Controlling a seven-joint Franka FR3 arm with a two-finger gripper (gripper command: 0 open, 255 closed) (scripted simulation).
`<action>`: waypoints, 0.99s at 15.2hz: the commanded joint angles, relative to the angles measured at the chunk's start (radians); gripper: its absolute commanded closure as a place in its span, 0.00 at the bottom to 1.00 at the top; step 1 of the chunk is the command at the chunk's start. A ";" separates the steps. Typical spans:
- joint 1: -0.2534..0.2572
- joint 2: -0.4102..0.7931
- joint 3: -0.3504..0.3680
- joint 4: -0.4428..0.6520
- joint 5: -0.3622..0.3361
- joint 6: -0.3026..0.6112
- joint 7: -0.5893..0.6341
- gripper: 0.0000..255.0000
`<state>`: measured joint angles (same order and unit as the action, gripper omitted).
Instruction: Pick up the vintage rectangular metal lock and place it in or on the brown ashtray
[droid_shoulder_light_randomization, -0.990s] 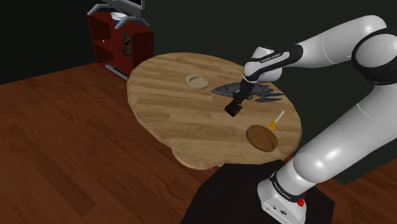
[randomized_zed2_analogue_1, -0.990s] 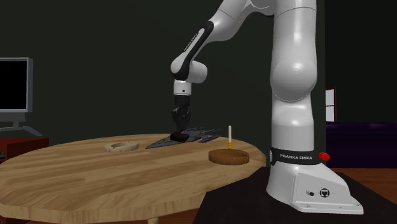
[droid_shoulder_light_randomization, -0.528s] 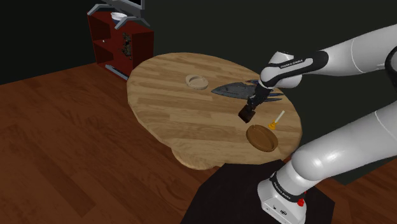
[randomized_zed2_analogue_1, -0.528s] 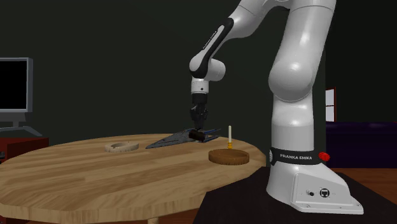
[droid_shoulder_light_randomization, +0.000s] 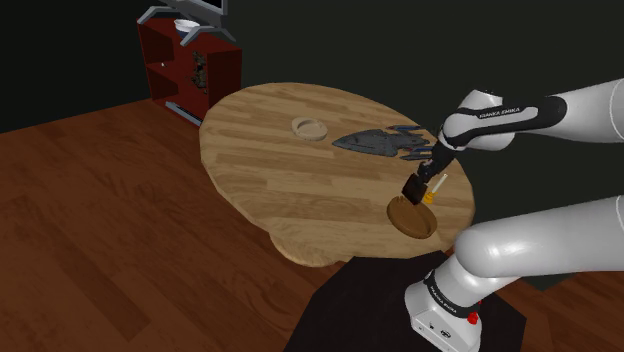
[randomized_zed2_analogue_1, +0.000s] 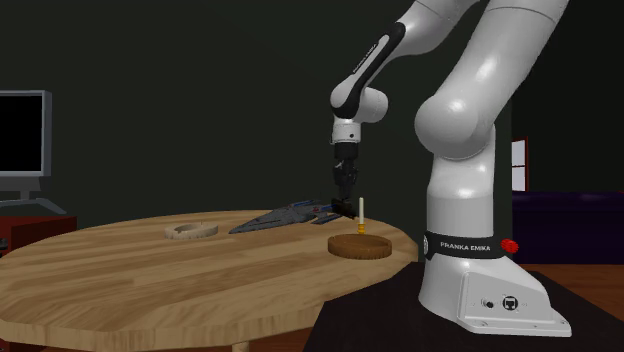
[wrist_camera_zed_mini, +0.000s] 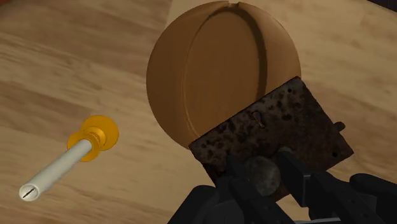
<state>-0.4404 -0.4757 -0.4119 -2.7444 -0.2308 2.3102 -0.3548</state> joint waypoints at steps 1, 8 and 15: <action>-0.064 -0.081 -0.037 -0.042 -0.053 -0.036 -0.055 1.00; -0.057 0.009 -0.067 -0.086 -0.058 0.097 -0.062 1.00; -0.036 0.122 -0.102 -0.117 -0.048 0.239 -0.078 1.00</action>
<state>-0.4821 -0.3761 -0.5078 -2.8593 -0.2828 2.5245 -0.4290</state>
